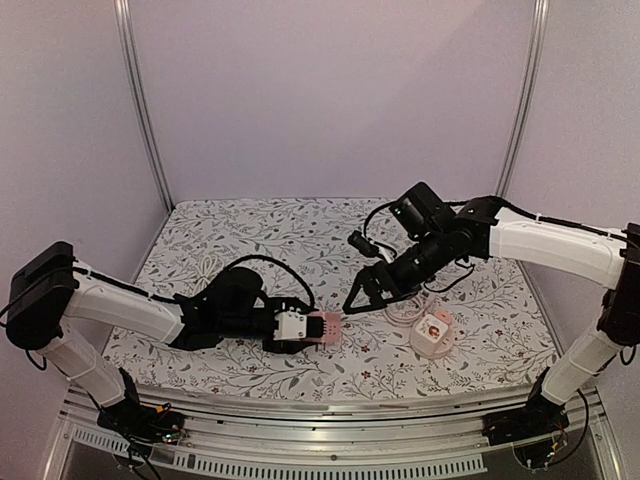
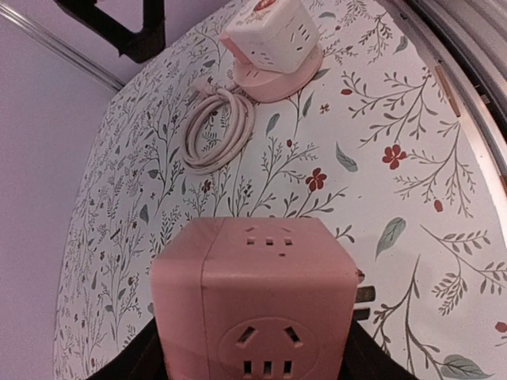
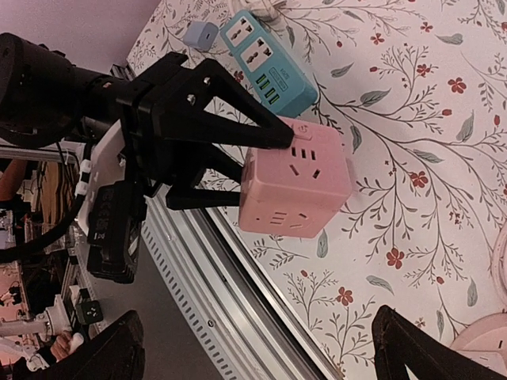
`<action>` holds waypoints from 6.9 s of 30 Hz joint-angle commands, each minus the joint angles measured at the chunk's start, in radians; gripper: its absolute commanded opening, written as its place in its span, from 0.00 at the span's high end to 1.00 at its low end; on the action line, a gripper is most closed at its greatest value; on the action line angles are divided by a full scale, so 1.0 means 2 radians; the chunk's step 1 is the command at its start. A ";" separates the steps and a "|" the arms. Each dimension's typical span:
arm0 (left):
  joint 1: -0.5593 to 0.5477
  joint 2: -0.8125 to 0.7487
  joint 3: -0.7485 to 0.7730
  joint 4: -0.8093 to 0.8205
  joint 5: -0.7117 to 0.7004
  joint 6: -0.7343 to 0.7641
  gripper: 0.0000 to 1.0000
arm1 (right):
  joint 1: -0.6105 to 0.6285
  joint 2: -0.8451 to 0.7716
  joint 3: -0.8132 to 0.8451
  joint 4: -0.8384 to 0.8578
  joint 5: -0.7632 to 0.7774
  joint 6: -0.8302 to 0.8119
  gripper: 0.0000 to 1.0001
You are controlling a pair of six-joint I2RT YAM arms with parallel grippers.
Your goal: Insert the plug
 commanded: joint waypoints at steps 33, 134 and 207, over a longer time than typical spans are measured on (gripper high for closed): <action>-0.007 0.036 0.004 0.062 0.087 0.209 1.00 | 0.014 0.226 0.150 -0.123 -0.099 0.010 0.01; 0.077 0.083 0.248 -0.616 -0.271 -1.188 0.01 | -0.014 0.030 -0.031 0.021 0.200 0.032 1.00; -0.019 0.206 0.341 -0.457 -0.100 -0.553 0.85 | -0.019 -0.073 -0.091 0.068 0.322 -0.031 1.00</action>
